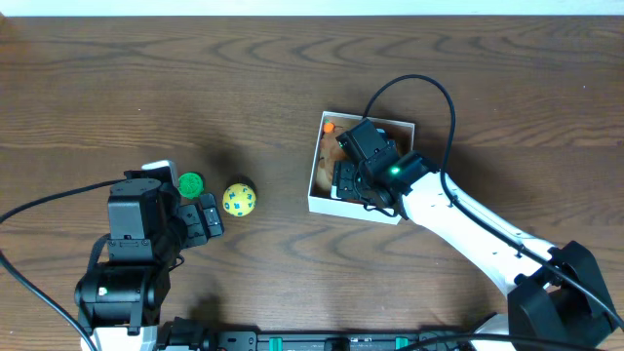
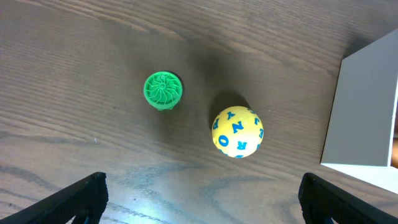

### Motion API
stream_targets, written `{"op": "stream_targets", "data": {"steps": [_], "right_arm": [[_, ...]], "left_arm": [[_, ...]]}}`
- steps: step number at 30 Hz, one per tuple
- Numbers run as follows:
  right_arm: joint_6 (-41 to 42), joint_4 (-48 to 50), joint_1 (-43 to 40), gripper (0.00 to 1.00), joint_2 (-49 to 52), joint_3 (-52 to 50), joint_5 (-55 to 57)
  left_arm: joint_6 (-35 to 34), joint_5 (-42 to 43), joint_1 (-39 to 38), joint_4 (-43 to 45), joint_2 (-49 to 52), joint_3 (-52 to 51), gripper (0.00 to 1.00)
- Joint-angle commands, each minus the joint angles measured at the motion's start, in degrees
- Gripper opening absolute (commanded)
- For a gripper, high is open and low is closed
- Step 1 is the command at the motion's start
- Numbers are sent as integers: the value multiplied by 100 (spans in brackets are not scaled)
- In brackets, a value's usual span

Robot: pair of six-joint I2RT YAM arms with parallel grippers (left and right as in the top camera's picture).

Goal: Pack container
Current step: 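Place the orange duck into the white box and release, then move the left gripper to the yellow lettered ball and grasp it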

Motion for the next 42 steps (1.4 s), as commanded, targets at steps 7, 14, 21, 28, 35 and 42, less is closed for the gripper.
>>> {"op": "stream_targets", "data": {"steps": [7, 14, 21, 28, 35, 42], "right_arm": [[-898, -566, -365, 99, -1025, 1451, 949], [-896, -1742, -2312, 99, -1521, 1803, 1115], [-1421, -2406, -4111, 99, -1266, 1340, 815], [-1869, -2046, -4778, 99, -737, 146, 761], [-1873, -1670, -4802, 99, -474, -160, 376], [-1908, -1672, -4809, 99, -474, -160, 378]], "left_arm": [[-72, 39, 20, -44, -4, 105, 98], [-72, 39, 20, -44, -4, 105, 98], [-74, 39, 20, -39, -4, 105, 98], [-101, 149, 17, -146, 232, 520, 98], [-116, 144, -24, -1167, 2264, 2365, 98], [-142, 149, -415, -1353, 4107, 2754, 98]]}}
